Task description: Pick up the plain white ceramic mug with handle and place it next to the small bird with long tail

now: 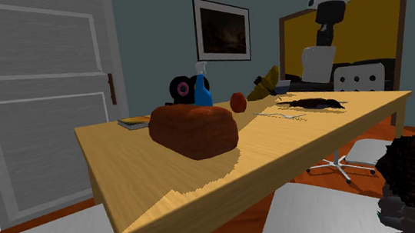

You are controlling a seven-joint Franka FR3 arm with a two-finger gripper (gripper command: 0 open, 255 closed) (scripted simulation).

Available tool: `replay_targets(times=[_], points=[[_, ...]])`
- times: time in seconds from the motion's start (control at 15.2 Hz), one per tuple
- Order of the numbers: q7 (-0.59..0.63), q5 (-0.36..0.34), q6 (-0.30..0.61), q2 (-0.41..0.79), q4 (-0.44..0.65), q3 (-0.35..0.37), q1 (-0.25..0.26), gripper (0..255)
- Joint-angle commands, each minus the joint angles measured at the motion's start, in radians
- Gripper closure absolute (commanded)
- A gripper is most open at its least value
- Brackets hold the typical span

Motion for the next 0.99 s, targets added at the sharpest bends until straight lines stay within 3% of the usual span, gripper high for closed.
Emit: replay_targets(times=[0.0,0.13,0.92], points=[[-0.052,0.067,-0.037,0.090,0.097,0.001,-0.089,255],[-0.094,0.146,-0.094,0.203,0.245,0.018,-0.215,255],[-0.129,0.087,0.115,0.126,-0.045,0.002,-0.101,255]])
